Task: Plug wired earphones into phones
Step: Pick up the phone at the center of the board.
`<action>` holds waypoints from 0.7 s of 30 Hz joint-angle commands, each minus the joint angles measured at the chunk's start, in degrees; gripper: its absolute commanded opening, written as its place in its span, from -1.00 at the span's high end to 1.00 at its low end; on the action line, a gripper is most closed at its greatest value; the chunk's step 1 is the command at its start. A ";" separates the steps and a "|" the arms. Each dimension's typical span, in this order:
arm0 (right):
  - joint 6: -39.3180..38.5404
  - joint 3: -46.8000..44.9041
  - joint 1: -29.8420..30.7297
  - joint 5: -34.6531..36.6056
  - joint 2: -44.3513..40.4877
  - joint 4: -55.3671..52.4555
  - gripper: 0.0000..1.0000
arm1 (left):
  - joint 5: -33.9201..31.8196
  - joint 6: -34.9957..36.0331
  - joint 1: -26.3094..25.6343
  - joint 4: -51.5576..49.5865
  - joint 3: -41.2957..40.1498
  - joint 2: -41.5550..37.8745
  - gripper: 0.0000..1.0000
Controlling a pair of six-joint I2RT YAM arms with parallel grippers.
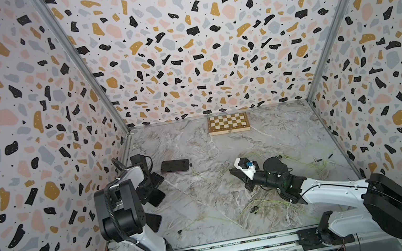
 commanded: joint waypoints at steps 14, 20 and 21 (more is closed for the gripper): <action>-0.08 1.50 -0.33 -0.38 0.28 -2.22 1.00 | -0.46 -1.55 0.21 -3.15 2.37 3.11 -0.66; 0.00 2.08 -0.33 0.43 -0.22 -3.56 1.00 | -0.80 -0.54 -0.27 -3.22 2.26 3.90 -0.52; 0.02 2.12 -0.33 0.70 -0.28 -3.69 1.00 | -1.18 -0.21 -0.49 -3.48 2.25 3.77 -0.51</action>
